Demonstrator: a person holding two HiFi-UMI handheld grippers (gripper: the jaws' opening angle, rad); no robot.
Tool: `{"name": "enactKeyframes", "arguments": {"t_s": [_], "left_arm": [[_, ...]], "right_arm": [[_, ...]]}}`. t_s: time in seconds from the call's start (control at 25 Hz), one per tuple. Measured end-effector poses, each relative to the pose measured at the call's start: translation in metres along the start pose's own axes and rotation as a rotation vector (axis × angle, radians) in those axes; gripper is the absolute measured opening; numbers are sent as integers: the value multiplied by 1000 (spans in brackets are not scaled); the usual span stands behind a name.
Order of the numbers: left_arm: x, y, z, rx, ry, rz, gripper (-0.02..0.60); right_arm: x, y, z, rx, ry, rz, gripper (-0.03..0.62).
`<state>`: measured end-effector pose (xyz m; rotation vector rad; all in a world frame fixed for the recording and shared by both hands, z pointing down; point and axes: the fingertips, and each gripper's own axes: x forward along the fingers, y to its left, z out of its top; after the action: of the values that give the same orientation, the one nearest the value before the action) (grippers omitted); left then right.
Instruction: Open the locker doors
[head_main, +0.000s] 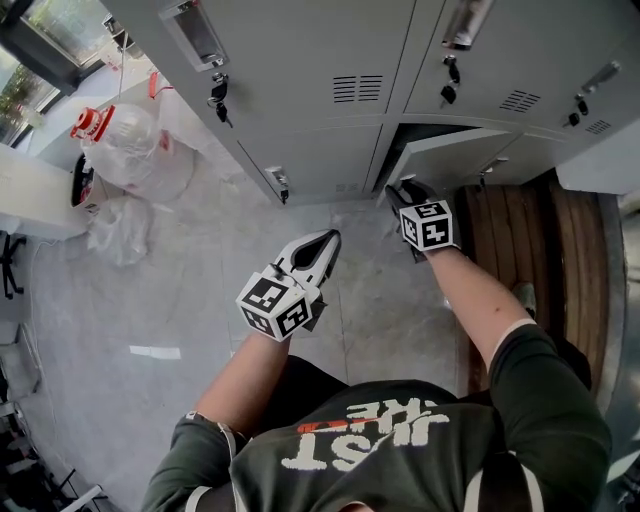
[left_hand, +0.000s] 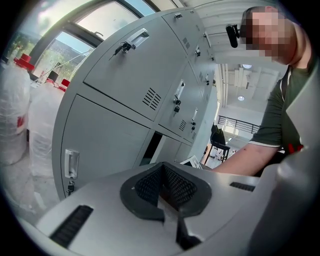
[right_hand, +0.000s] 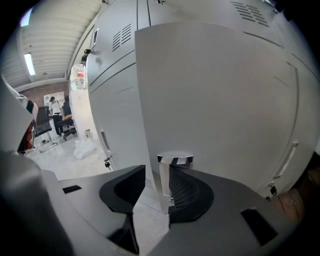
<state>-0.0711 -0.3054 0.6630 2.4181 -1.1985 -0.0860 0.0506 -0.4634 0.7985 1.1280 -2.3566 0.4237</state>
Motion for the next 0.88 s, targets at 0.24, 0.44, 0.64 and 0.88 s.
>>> {"name": "enactKeyframes", "arguments": {"t_s": [0.24, 0.44, 0.64, 0.88], "left_arm": [[-1, -8, 1, 0, 18, -27, -2], [-3, -14, 2, -2, 23, -36, 0], [-6, -21, -1, 3, 34, -38, -2], [-7, -31, -7, 7, 51, -43, -2]], "right_arm": [[-23, -2, -15, 76, -4, -67, 152], [-31, -4, -18, 226, -29, -83, 147], [-46, -6, -30, 289, -42, -90, 150], [-76, -9, -53, 311, -31, -96, 149]]}}
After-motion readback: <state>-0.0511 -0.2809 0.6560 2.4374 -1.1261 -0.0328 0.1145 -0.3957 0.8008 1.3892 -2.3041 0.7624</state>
